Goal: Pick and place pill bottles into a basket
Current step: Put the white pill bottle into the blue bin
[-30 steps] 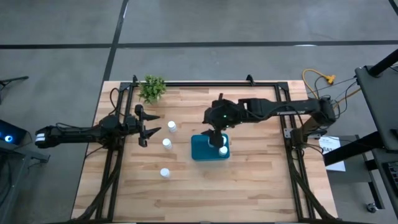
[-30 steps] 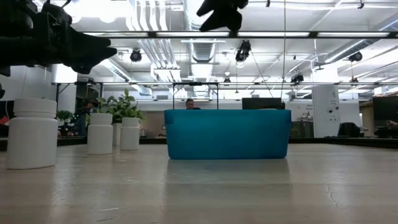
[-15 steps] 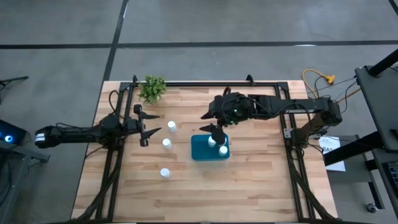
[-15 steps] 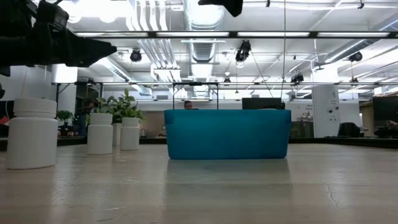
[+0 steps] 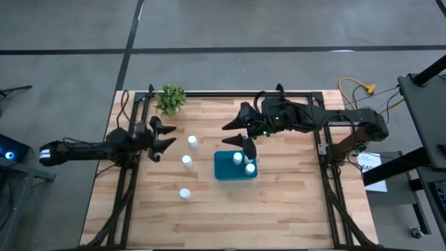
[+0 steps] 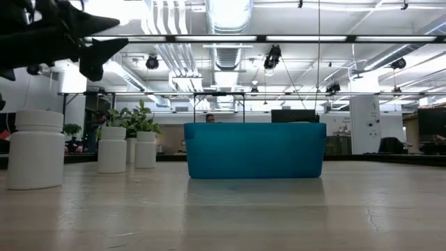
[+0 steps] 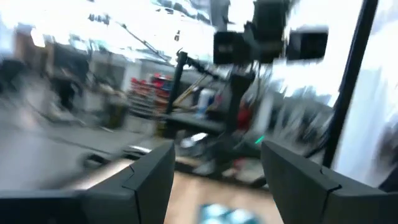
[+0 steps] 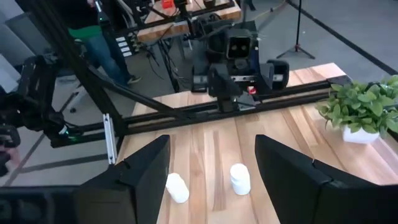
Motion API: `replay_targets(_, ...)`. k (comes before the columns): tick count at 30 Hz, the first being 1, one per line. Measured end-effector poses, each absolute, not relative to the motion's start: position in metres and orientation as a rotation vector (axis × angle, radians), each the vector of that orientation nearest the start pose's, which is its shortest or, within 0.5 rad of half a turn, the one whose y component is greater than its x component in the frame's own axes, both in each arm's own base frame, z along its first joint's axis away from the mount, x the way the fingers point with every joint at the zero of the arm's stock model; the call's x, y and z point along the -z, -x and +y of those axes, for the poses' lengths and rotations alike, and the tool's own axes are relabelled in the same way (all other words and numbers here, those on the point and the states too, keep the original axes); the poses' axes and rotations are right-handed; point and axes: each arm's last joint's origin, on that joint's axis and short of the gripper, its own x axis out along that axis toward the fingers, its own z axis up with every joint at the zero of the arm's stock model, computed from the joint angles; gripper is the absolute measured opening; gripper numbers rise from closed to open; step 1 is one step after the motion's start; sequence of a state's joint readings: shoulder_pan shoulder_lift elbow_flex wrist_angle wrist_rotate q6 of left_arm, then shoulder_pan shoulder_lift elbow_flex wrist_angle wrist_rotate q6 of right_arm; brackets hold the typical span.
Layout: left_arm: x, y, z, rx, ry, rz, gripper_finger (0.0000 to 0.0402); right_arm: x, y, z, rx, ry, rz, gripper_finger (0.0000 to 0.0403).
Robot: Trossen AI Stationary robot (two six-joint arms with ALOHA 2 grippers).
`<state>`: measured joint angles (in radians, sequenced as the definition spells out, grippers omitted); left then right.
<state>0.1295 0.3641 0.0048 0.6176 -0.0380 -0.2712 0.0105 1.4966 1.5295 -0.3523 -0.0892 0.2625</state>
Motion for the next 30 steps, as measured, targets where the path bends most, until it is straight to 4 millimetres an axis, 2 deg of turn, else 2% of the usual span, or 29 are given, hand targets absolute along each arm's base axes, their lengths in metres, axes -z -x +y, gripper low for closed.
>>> replay_targets(6, -0.196, -0.115, 0.016, -0.062, 0.638, -0.341, 0.0222, -0.407, -0.332, 0.006, -0.06, -0.269, 0.319, 0.0226)
replay_targets(12, -0.199, -0.114, 0.016, -0.023, 0.778, -0.374, 0.0222, -0.415, -0.332, 0.008, -0.145, -0.271, 0.214, 0.0226)
replay_targets(20, -0.201, -0.113, 0.016, -0.002, 0.806, -0.401, 0.0222, -0.41, -0.327, 0.008, -0.148, -0.29, 0.209, 0.0226)
replay_targets(25, -0.204, -0.112, 0.016, 0.008, 0.802, -0.427, 0.0222, -0.404, -0.315, 0.008, -0.132, -0.297, 0.21, 0.0226)
replay_targets(30, -0.203, -0.112, 0.016, 0.005, 0.803, -0.42, 0.0222, -0.405, -0.297, 0.007, -0.125, -0.293, 0.103, 0.0224)
